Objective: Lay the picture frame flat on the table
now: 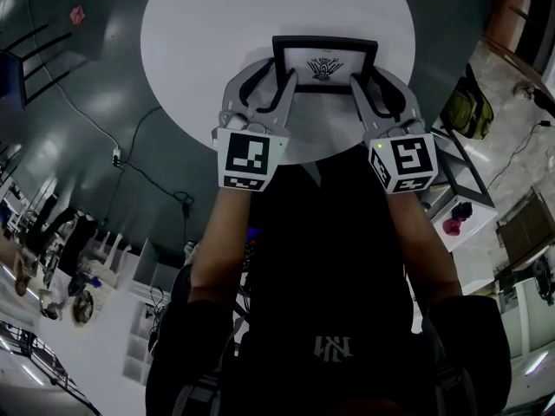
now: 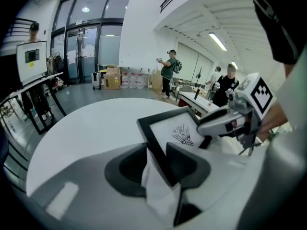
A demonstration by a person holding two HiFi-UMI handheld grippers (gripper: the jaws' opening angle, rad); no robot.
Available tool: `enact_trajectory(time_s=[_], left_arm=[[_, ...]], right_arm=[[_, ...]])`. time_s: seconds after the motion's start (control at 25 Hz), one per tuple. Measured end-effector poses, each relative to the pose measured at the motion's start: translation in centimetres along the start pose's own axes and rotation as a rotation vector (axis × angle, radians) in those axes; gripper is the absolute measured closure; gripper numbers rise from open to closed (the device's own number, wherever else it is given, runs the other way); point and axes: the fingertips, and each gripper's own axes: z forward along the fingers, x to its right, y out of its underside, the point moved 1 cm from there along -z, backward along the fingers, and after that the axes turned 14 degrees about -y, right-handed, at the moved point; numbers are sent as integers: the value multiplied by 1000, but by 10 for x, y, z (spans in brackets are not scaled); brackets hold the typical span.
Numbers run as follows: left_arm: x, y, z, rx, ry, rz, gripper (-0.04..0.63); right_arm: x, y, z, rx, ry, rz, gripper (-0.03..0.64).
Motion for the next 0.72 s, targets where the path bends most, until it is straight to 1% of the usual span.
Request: enact_trajectory(time_s=[0.12,0.4,0.72], left_arm=[[2,1,3,-5,-15,-7,469],[5,6,5,-11,-45,7,468],[6,7,8,-18,-75,27,477]], right_arm=[[4,0,-1,-11,18,-15,485],[4,4,1,-37,52,-64,479],[5,6,3,-66,86,-67,478]])
